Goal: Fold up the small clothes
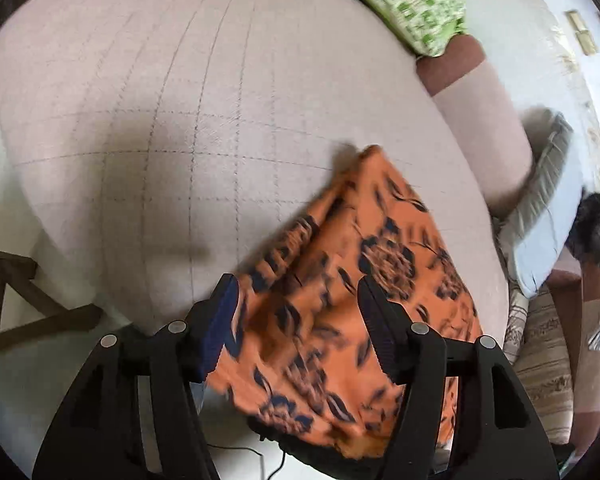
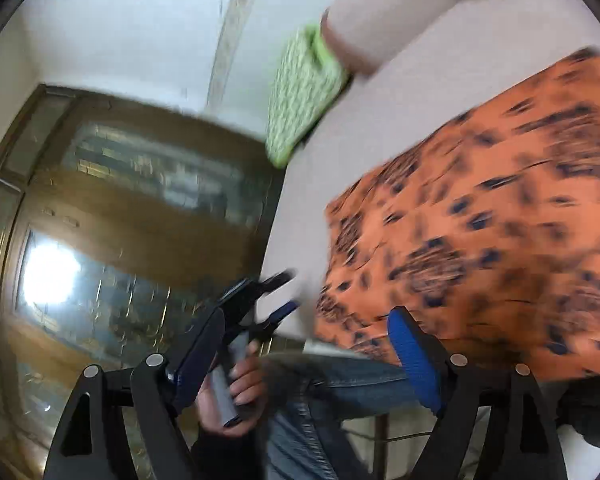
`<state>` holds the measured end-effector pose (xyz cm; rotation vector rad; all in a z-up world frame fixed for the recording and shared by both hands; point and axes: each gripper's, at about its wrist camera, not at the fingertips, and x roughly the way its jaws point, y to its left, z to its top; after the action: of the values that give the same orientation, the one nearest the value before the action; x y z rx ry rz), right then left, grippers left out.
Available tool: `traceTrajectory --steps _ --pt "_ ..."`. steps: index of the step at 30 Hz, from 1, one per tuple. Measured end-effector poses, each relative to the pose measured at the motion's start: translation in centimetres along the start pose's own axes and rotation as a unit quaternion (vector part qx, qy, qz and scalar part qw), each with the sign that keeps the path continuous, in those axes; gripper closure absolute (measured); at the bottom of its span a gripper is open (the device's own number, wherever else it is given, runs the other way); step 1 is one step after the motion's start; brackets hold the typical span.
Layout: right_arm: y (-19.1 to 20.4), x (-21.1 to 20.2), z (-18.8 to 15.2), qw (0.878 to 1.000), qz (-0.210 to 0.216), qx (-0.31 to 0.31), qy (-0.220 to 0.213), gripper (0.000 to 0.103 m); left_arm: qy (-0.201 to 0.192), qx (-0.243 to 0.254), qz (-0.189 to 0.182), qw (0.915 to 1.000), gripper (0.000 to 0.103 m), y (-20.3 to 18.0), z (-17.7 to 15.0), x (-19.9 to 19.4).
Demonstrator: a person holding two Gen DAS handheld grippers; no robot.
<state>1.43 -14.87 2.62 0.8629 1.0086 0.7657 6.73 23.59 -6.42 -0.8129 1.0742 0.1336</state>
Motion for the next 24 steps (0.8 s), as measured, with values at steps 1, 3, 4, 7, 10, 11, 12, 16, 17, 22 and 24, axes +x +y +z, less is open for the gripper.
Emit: traceTrajectory --steps 1,3,4,7,10,11,12,16,17,22,24 --pt "0.8 2.3 0.9 0.999 -0.005 -0.017 0.028 0.021 0.006 0.000 0.002 1.0000 0.041 0.5 0.3 0.7" --pt "1.8 5.2 2.4 0.998 -0.031 -0.042 0.046 0.021 0.030 -0.020 -0.024 0.9990 0.041 1.4 0.1 1.7" --pt "2.2 7.3 3.3 0.996 -0.049 -0.052 0.060 0.021 0.035 -0.022 -0.042 0.9983 0.041 1.6 0.0 1.6" --pt "2.5 11.6 5.2 0.990 -0.080 -0.054 0.102 0.021 0.047 -0.001 -0.032 0.9984 0.041 1.1 -0.1 2.4" --pt "2.6 15.4 7.5 0.983 -0.117 -0.060 0.128 0.021 0.068 0.000 -0.041 0.9968 0.041 0.8 -0.1 3.4" --pt "2.4 15.8 8.0 0.981 -0.125 -0.061 0.136 0.021 0.071 0.001 -0.039 0.9967 0.040 0.7 -0.2 3.6" --pt "2.3 16.9 8.7 0.978 -0.138 -0.059 0.144 0.022 0.073 0.002 -0.036 0.9967 0.040 0.8 -0.1 3.8" --pt "1.6 20.9 10.5 0.967 -0.167 -0.045 0.189 0.039 0.085 0.004 -0.038 0.9957 0.039 0.8 0.1 4.3" --pt "1.3 22.0 10.7 0.963 -0.174 -0.037 0.203 0.041 0.087 -0.005 -0.046 0.9951 0.039 1.1 0.3 4.3" --pt "0.3 24.1 10.7 0.960 -0.175 -0.012 0.217 0.045 0.019 -0.041 -0.048 0.9979 0.039 2.4 1.1 2.0" --pt "0.1 24.3 10.7 0.960 -0.181 -0.007 0.213 0.045 0.029 -0.017 -0.001 0.9994 0.035 1.6 1.1 3.1"
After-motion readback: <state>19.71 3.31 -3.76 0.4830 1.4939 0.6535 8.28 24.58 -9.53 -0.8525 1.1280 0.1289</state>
